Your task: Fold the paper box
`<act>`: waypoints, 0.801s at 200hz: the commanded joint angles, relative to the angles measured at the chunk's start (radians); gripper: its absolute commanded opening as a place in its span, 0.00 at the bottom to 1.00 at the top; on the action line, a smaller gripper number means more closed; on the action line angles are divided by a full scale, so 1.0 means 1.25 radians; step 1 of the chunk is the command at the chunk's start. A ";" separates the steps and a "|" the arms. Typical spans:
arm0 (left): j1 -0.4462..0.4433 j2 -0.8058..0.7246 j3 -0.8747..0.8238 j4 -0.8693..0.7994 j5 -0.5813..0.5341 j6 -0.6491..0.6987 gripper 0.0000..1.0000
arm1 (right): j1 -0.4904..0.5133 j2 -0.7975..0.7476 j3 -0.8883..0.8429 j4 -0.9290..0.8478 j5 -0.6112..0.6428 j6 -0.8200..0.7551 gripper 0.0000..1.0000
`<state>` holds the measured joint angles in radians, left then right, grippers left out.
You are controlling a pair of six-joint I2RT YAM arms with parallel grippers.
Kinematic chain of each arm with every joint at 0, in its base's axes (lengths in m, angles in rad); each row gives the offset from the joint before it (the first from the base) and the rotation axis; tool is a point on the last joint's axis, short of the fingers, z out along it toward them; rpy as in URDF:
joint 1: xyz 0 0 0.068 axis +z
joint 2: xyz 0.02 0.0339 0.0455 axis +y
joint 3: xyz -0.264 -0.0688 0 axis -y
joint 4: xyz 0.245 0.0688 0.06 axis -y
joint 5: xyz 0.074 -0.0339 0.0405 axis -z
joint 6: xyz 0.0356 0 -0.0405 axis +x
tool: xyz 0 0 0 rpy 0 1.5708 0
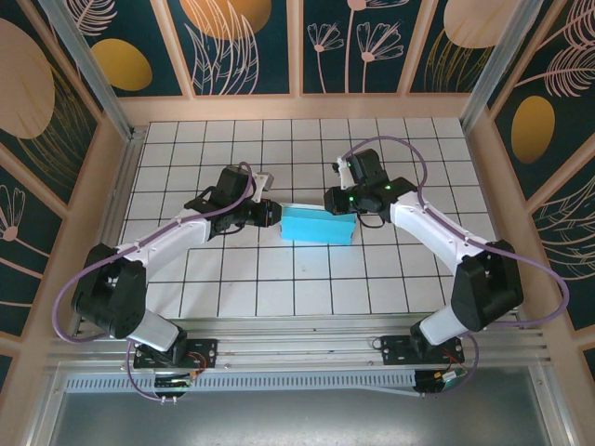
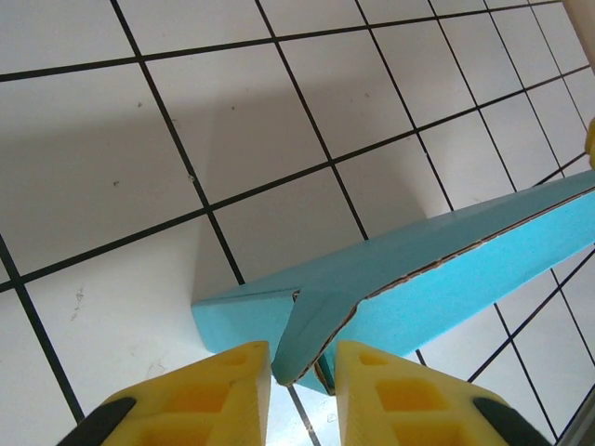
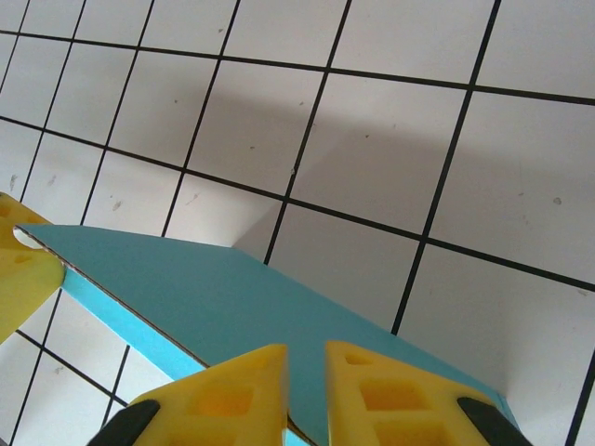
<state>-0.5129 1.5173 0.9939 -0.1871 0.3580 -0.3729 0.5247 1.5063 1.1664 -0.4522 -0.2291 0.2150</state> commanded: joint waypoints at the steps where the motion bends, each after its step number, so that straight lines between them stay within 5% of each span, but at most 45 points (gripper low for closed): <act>1: -0.009 0.023 -0.021 -0.072 -0.008 -0.017 0.21 | 0.013 0.011 -0.040 -0.031 0.005 -0.012 0.18; 45: -0.009 0.053 0.007 -0.048 0.007 -0.026 0.08 | 0.013 0.012 -0.062 -0.030 0.007 -0.020 0.18; 160: -0.003 -0.052 0.030 -0.093 -0.051 -0.041 0.27 | 0.013 0.030 -0.078 -0.030 0.069 -0.021 0.17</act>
<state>-0.5175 1.5112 1.0328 -0.2459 0.3222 -0.4065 0.5304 1.5005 1.1160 -0.3714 -0.2043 0.2035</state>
